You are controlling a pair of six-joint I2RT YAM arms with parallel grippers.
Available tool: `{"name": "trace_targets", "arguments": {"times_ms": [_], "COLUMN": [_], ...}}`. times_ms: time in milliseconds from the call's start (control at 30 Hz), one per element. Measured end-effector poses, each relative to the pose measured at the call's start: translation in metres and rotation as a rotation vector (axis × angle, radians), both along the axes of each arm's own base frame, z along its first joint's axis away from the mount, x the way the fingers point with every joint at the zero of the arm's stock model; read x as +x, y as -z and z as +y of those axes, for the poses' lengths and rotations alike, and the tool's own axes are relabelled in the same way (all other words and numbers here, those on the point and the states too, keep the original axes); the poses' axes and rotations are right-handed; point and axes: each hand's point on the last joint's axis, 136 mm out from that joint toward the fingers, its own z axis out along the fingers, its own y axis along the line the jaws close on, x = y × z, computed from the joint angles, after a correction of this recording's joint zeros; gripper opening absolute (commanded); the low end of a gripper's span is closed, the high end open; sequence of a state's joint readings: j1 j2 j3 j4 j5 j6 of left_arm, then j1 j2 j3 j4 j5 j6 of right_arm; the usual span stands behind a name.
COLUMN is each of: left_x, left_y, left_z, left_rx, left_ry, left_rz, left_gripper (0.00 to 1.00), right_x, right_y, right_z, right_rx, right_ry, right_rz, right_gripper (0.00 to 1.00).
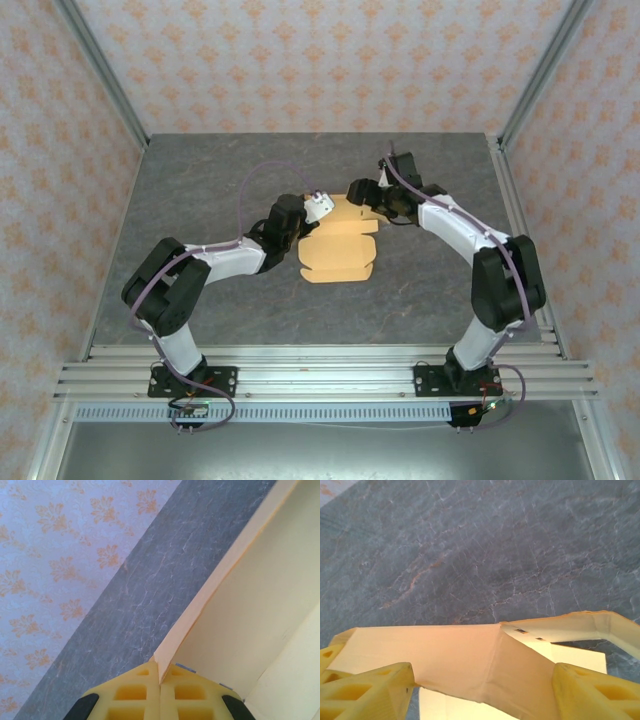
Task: Fold the paper box
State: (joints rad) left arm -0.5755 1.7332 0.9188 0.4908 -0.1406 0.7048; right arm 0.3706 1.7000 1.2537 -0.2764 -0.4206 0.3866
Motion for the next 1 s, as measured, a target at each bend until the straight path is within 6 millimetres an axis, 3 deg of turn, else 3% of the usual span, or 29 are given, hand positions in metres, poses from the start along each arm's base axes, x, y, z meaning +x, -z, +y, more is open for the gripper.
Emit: {"name": "trace_targets", "arguments": {"times_ms": [133,333,533,800,833,900,1000], "left_x": [-0.001,-0.001,-0.006,-0.005,-0.005,-0.005,-0.005], "left_y": [0.004,0.006,0.013,0.007,0.007,0.008,0.007], "left_z": [0.001,0.001,0.003,0.004,0.004,0.004,0.006], "left_rx": [0.003,0.000,0.001,-0.006,-0.005,-0.001,0.004], "left_ry": [-0.002,-0.010,-0.030,-0.052,-0.053,-0.053,-0.062], "left_rz": [0.004,-0.013,-0.027,-0.059,-0.060,-0.061,-0.064], "left_gripper": [0.00,0.00,0.00,0.00,0.00,0.00,0.00], "right_x": [0.000,0.007,0.014,0.011,0.011,0.011,0.011], "right_y": [0.003,-0.010,-0.018,-0.003,-0.003,-0.002,0.001], "right_z": [0.004,0.013,0.018,0.013,0.013,0.013,0.012], "right_rx": [0.032,0.129,0.202,0.197,0.197,0.202,0.198], "right_ry": [0.008,0.037,0.082,0.115,0.114,0.116,0.115], "right_rz": [0.024,0.011,0.002,0.022,0.020,0.017,0.013], "right_gripper": [0.71,0.74,0.55,0.29,0.29,0.44,0.56]}}
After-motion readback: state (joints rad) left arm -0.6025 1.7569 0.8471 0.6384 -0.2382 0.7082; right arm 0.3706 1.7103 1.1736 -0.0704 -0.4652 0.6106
